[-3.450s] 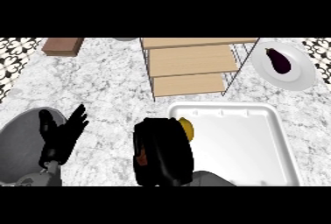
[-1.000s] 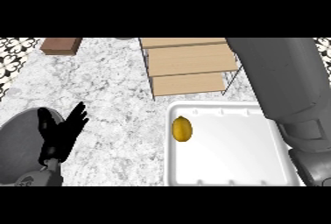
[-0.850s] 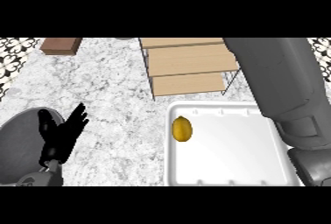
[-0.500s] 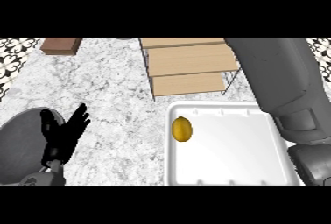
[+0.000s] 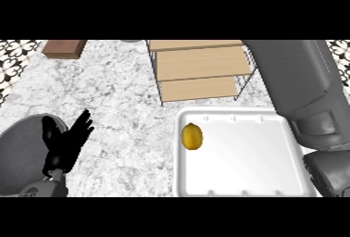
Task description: Pick the sweet potato from the tray and place it in the tiered shelf
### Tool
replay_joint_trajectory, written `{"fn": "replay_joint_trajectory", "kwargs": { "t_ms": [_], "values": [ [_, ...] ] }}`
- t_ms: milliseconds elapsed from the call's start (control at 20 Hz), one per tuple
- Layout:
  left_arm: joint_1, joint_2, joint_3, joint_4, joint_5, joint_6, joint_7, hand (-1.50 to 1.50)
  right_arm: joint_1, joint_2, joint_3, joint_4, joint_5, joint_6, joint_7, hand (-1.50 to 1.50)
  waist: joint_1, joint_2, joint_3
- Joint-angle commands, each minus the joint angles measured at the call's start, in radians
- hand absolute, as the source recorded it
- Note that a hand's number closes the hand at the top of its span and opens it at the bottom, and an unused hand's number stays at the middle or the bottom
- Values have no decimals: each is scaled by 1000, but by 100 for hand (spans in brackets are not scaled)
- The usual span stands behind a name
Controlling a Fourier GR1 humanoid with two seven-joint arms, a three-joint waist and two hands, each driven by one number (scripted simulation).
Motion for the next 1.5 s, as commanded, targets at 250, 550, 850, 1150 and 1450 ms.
{"fn": "replay_joint_trajectory", "kwargs": {
  "t_ms": [250, 550, 850, 1150, 1450],
  "values": [
    [2, -15, 13, 31, -9, 6, -28, 0, -28, 44, -160, -73, -148, -118, 55, -150, -9, -2, 0],
    [-6, -18, 5, -4, -7, 2, 7, 0, -34, -5, -278, -68, -270, -145, 11, -150, -5, -1, 0],
    [-6, 16, 43, 35, 8, -33, -12, 0, -15, -62, -283, -123, -216, -293, 46, -150, -14, -2, -1],
    [50, -27, 11, -29, -23, 15, -9, 0, 38, -216, -364, -165, -225, -327, 111, -150, -19, -6, 0],
    [56, 4, 34, -70, 2, -12, 34, 0, 231, -299, -450, -344, -384, -181, 106, -150, -34, -12, 2]
  ]
}}
